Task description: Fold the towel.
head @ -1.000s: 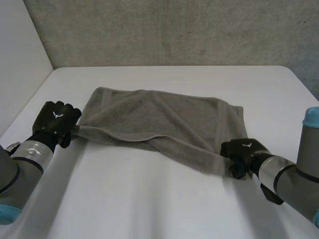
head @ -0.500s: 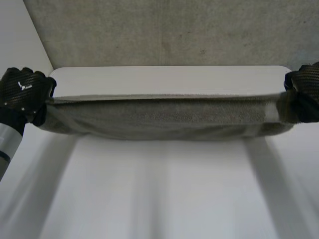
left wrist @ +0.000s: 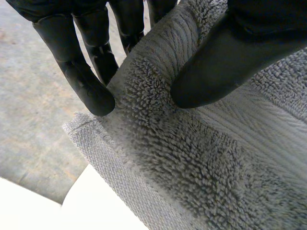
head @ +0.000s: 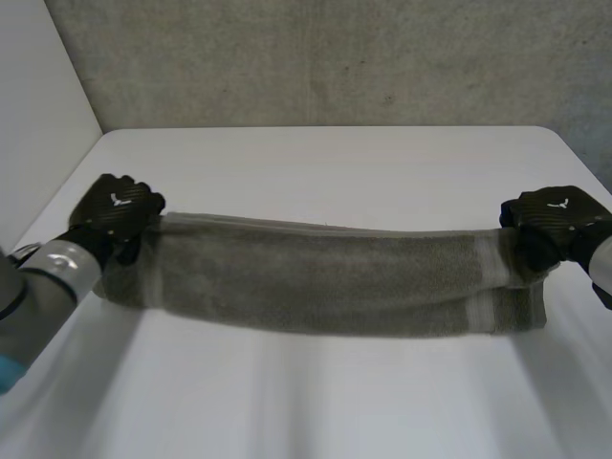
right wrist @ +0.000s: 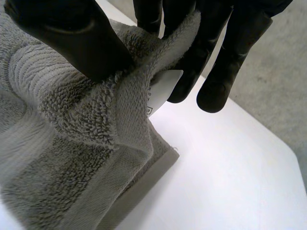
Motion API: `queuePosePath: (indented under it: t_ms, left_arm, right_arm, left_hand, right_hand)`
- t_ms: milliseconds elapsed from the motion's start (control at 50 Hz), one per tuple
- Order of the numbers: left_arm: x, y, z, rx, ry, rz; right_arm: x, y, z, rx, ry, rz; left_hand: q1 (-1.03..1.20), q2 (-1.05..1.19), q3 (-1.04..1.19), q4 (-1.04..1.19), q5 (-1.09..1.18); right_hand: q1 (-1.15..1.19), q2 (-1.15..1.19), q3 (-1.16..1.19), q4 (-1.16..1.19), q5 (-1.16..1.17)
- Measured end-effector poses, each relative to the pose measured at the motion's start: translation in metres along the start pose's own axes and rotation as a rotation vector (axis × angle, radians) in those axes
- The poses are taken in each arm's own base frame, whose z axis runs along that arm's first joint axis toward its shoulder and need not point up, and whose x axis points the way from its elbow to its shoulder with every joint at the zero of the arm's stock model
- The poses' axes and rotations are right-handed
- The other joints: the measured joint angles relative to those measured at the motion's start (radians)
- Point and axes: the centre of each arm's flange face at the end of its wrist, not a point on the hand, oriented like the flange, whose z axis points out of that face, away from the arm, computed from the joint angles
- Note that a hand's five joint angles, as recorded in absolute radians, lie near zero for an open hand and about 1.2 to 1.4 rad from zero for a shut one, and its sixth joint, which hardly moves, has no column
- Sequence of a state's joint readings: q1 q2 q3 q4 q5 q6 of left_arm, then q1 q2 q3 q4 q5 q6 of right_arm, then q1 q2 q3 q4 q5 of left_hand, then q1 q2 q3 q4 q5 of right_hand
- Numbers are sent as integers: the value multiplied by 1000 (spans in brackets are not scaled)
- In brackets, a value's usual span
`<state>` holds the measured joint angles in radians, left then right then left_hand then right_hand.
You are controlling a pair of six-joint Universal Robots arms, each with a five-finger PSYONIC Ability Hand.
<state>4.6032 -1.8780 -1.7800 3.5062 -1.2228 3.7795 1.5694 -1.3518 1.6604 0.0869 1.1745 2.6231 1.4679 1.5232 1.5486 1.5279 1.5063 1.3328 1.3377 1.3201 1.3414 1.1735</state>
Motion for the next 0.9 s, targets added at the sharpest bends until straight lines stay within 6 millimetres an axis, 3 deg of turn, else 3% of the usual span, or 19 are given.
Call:
queuePosePath:
  t_ms: [180,240,340,420,480,520,640,760,900]
  left_arm:
    - [9,13,45,-14,-6,91]
    - [10,17,59,-18,-23,119]
    - [11,20,81,-15,-52,156]
    - [9,21,98,-14,-95,172]
    - [6,19,104,-20,-130,172]
    - [3,16,107,-24,-156,169]
    - [1,1,102,-14,-185,158]
    - [-6,-15,85,4,-194,113]
    - [-13,-20,59,-8,-197,32]
  right_arm:
    - [1,7,39,-45,35,-11]
    - [4,7,51,-51,59,-18]
    - [7,5,71,-46,86,-31]
    - [9,2,86,-36,115,-43]
    - [10,0,92,-32,141,-45]
    - [10,-2,94,-27,162,-44]
    - [13,-21,86,41,212,-32]
    - [18,-47,59,127,240,-33]
    - [8,-51,26,119,206,-60]
  left_hand:
    - [0,-3,-12,-3,0]
    - [-67,-125,-139,-126,-100]
    - [-612,-661,-677,-661,-633]
    - [-1128,-1174,-1217,-1189,-1180]
    - [-1198,-1261,-1299,-1266,-1275]
    - [-1198,-1264,-1303,-1266,-1282]
    - [-1198,-1264,-1303,-1266,-1283]
    - [-1199,-1264,-1304,-1266,-1287]
    - [-1199,-1264,-1304,-1266,-1287]
  right_hand:
    - [0,0,0,0,0]
    - [0,0,0,0,0]
    - [-40,-46,-31,-45,-50]
    - [-562,-551,-525,-544,-566]
    - [-950,-965,-933,-953,-982]
    - [-1070,-1084,-1061,-1080,-1112]
    - [-1100,-1093,-1076,-1087,-1114]
    - [-1101,-1093,-1076,-1087,-1114]
    - [-1102,-1093,-1077,-1087,-1114]
